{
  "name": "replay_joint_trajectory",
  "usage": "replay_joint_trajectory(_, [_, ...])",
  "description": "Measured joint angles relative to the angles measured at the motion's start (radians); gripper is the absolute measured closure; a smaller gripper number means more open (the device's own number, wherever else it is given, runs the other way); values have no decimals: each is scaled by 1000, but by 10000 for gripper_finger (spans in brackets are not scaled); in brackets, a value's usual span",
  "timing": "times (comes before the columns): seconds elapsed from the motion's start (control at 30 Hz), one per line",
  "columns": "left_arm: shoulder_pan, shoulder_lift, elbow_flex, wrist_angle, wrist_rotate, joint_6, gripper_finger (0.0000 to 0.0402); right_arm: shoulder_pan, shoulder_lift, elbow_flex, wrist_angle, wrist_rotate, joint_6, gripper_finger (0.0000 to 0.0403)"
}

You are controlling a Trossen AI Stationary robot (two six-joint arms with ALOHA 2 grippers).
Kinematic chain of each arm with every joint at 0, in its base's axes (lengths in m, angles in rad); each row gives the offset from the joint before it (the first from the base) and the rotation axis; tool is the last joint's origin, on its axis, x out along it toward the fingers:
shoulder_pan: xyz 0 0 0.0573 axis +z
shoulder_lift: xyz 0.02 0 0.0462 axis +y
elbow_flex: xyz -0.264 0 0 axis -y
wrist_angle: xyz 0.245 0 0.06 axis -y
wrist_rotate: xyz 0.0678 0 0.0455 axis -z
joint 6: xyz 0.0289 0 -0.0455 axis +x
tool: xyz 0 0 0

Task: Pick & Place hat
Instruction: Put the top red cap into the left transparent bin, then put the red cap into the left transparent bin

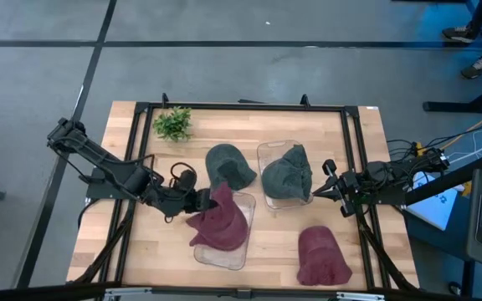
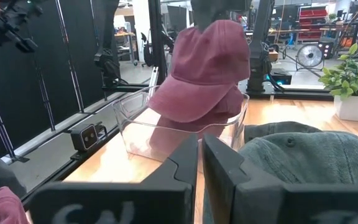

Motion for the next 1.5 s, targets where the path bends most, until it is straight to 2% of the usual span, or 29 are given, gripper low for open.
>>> replay_joint_trajectory(0.2, [-13, 23, 0, -119, 1, -55, 394, 0, 0, 0, 0, 0, 0, 377])
replay_joint_trajectory(0.37, [-8, 48, 0, -142, 12, -48, 393, 0, 0, 0, 0, 0, 0, 377])
replay_joint_trajectory(0.5, [1, 63, 0, -112, 62, -17, 390, 0, 0, 0, 0, 0, 0, 377])
replay_joint_trajectory(0.67, [2, 81, 0, 0, 124, 60, 378, 0, 0, 0, 0, 0, 0, 377])
replay_joint_trajectory(0.93, [2, 81, 0, 21, 197, 200, 355, 0, 0, 0, 0, 0, 0, 377])
replay_joint_trajectory(1.23, [3, 81, 0, 68, 298, 384, 280, 0, 0, 0, 0, 0, 0, 377])
replay_joint_trajectory(1.5, [31, 61, 0, 143, 328, 651, 202, 0, 0, 0, 0, 0, 0, 377])
